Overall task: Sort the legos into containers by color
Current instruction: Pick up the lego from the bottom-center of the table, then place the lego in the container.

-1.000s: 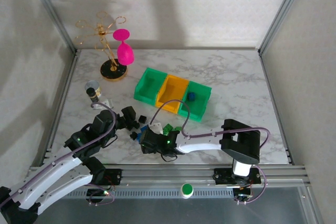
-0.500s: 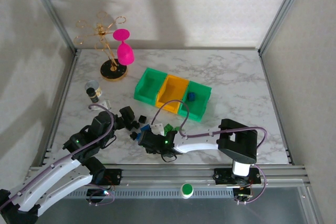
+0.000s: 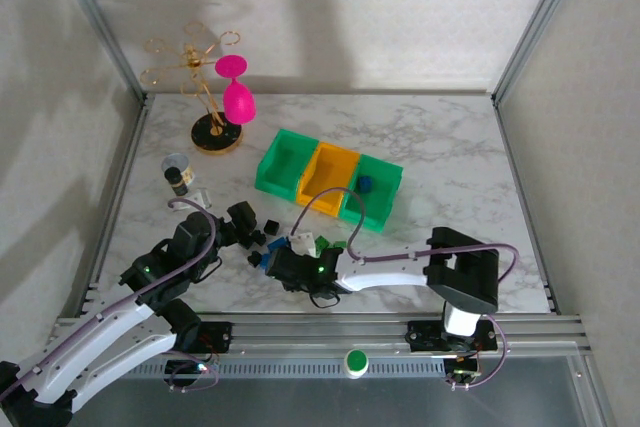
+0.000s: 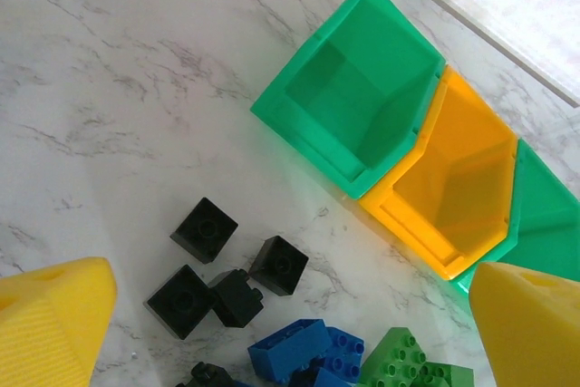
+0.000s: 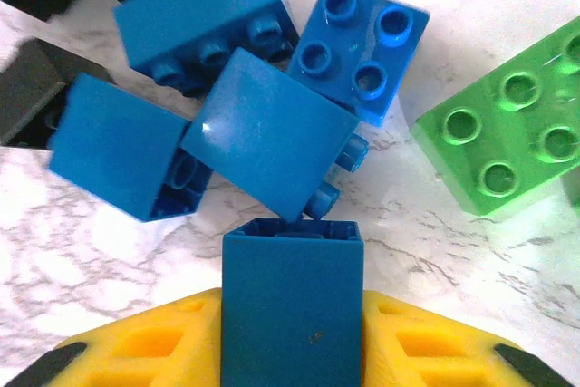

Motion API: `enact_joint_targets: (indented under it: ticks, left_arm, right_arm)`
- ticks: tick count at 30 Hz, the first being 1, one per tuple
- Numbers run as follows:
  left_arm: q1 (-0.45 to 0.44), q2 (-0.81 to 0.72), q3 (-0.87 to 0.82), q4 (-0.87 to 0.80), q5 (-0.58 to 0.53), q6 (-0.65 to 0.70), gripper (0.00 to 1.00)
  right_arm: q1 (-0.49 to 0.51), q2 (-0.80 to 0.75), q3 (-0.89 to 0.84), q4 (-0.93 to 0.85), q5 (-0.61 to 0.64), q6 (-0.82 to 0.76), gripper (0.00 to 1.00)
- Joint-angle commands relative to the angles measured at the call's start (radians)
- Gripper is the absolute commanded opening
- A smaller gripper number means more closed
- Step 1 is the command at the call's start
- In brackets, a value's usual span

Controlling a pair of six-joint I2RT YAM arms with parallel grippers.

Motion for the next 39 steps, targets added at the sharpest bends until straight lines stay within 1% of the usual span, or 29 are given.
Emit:
enact_joint_targets:
  ticks: [1,5,9,11,13,16,19,22,27,33,39]
  left_arm:
    - [0.012,-0.004,0.029,0.019,0.011,-0.011,1.0]
    - [0.012,0.003,0.049,0.027,0.023,-0.004,0.99]
    - [0.013,0.02,0.064,0.047,0.047,0.003,1.0]
    - [0.014,0.037,0.065,0.065,0.068,0.01,1.0]
    - [0.014,0.057,0.065,0.093,0.089,0.02,1.0]
    - [0.014,0.097,0.07,0.136,0.128,0.029,1.0]
    - [0.013,0.14,0.08,0.172,0.157,0.04,1.0]
    - [0.014,0.182,0.086,0.2,0.169,0.05,1.0]
    - [0.013,0.238,0.095,0.251,0.213,0.066,1.0]
    - [0.012,0.287,0.106,0.294,0.25,0.082,1.0]
    - [0.013,0.299,0.109,0.3,0.25,0.094,1.0]
  right_arm:
    - [0.014,-0.095,-0.013,-0.041,0.054,0.013,0.37]
    - [0.003,-0.168,-0.009,-0.103,0.087,0.008,0.36]
    - [-0.072,-0.262,-0.034,-0.138,0.079,-0.029,0.35]
    - [-0.123,-0.307,-0.053,-0.145,0.079,-0.058,0.35]
    - [-0.197,-0.343,-0.071,-0.153,0.078,-0.093,0.35]
    - [-0.315,-0.376,-0.087,-0.153,0.063,-0.145,0.34]
    - [-0.393,-0.39,-0.092,-0.137,0.078,-0.192,0.34]
    - [-0.477,-0.369,-0.094,-0.111,0.06,-0.233,0.34]
    - [-0.569,-0.324,-0.102,-0.03,0.01,-0.263,0.34]
    - [-0.606,-0.218,-0.072,0.016,0.005,-0.289,0.34]
    - [-0.643,-0.135,-0.063,0.063,-0.001,-0.295,0.33]
